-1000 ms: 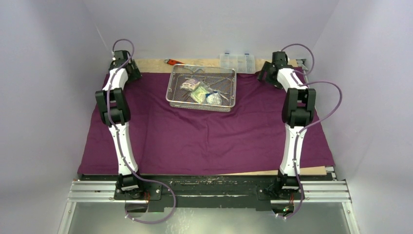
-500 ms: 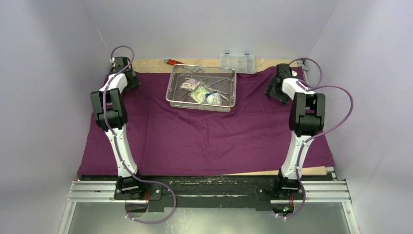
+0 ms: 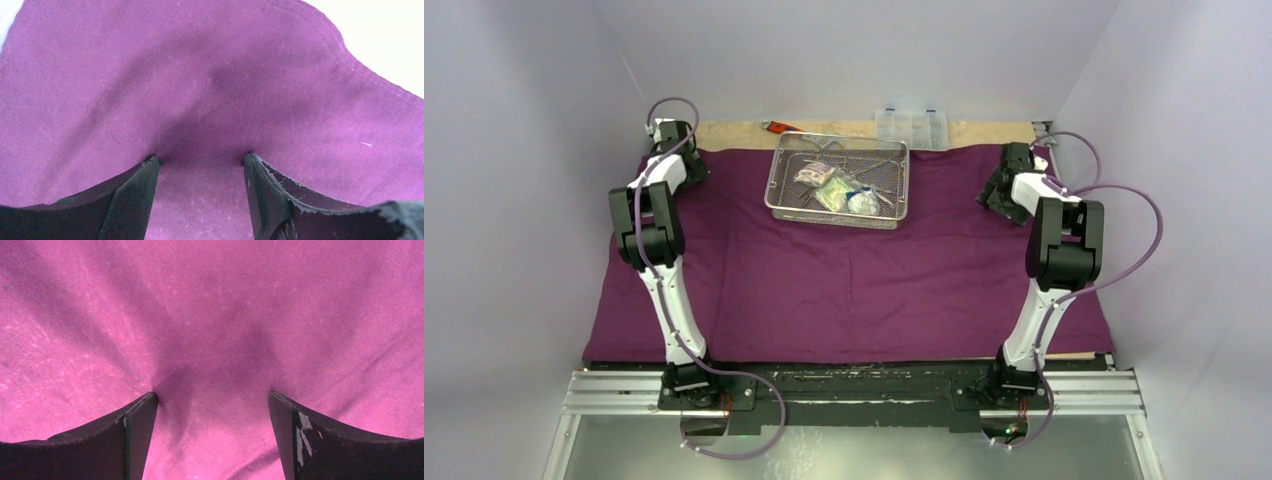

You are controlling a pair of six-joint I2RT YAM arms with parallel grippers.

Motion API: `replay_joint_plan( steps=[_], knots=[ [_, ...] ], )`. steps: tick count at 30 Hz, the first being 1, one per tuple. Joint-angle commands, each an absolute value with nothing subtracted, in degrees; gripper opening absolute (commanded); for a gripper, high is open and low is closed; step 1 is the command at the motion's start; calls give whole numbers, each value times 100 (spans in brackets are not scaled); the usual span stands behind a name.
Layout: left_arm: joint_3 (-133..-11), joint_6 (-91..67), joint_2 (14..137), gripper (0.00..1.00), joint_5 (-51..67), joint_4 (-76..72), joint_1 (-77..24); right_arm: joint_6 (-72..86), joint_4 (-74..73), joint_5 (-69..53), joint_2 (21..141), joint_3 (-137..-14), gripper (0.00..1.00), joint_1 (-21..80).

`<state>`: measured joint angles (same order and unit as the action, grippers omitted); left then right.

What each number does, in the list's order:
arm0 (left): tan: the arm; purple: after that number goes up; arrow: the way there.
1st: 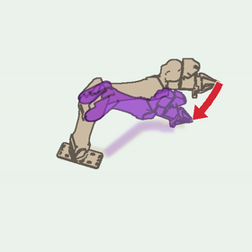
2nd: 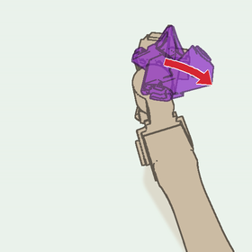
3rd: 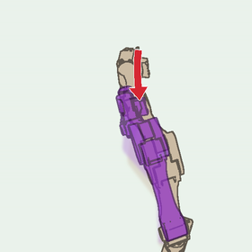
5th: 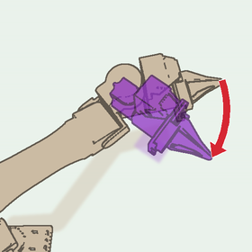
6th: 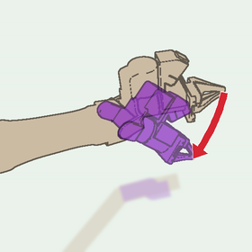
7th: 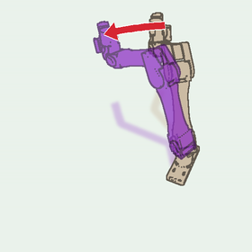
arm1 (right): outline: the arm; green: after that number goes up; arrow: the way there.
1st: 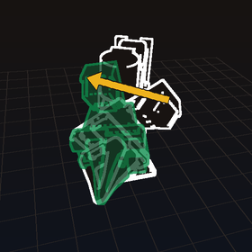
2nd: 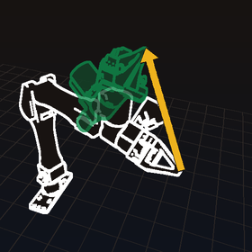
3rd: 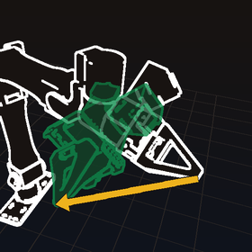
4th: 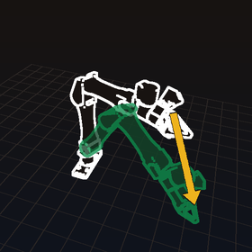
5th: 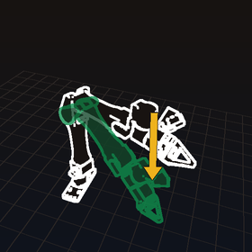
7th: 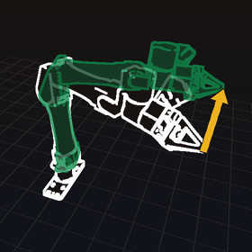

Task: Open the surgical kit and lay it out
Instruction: Smooth out the surgical kit at the center of the board.

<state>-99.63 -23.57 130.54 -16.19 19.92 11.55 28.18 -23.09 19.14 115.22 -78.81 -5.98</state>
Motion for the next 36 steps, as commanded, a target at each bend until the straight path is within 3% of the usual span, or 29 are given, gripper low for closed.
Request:
replay_joint_plan(
  steps=[1, 3, 4, 5, 13, 20, 21, 24, 29, 36],
  knots=[
    [-9683, -2531, 12984, 62, -1957, 2434, 1280, 2706, -2800, 2308, 11681, -7469, 84, -721],
    [-9651, -2565, 12953, 62, -2046, 2504, 1282, 2706, -2823, 2229, 11724, -7574, 84, -721],
    [-9635, -2593, 12935, 61, -2127, 2559, 1282, 3039, -2863, 2226, 11733, -7636, 75, -721],
    [-9596, -2620, 12911, 61, -2196, 2579, 1283, 3095, -2914, 2283, 11751, -7687, 73, -721],
    [-9298, -2898, 12696, 61, -2441, 2637, 1412, 3095, -3118, 2386, 11799, -7507, 73, -738],
    [-10535, -2690, 12830, 65, -1577, 2675, 1414, 3095, -3002, 2285, 11473, -7677, 73, -738],
    [-10645, -2630, 12807, 67, -1419, 2620, 1414, 3179, -2941, 2225, 11412, -7747, 80, -738],
    [-10740, -2436, 12523, 71, -1208, 2571, 1402, 2933, -2940, 1909, 11295, -8123, 89, -738],
    [-10151, -2241, 11480, 78, -1397, 2390, 1401, 2652, -2911, 1613, 11247, -8574, 95, -738],
    [-9979, -2146, 11122, 71, -1453, 2882, 1410, 2794, -3012, 1416, 11425, -8741, 83, -743]
  ],
)
